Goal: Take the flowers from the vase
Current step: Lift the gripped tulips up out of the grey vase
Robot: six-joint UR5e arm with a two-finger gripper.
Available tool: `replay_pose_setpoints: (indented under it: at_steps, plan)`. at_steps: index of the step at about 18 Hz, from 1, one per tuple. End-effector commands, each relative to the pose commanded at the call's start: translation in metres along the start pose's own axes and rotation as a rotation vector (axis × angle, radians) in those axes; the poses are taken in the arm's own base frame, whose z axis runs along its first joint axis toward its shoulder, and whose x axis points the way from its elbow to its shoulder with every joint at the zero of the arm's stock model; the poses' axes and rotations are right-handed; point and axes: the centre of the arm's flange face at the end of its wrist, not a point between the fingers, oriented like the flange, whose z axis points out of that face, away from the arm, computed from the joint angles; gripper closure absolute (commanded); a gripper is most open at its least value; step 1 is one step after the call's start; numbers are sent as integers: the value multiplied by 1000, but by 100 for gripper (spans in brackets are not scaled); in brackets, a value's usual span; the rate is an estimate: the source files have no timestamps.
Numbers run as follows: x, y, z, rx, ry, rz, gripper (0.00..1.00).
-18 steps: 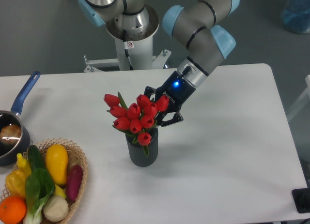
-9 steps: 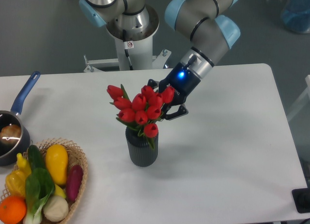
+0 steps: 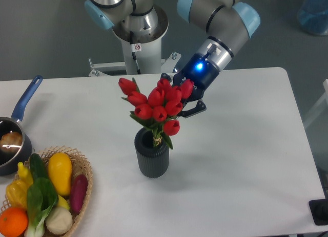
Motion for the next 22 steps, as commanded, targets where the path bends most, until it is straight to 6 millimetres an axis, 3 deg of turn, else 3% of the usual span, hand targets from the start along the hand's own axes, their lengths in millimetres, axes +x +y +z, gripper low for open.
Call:
replay_pose_setpoints:
  at_steps: [15,22]
  plan:
    - [-11,-28,-38,110,-48,-65,67]
    - [-11,-32,-49,135,-62,-70,67]
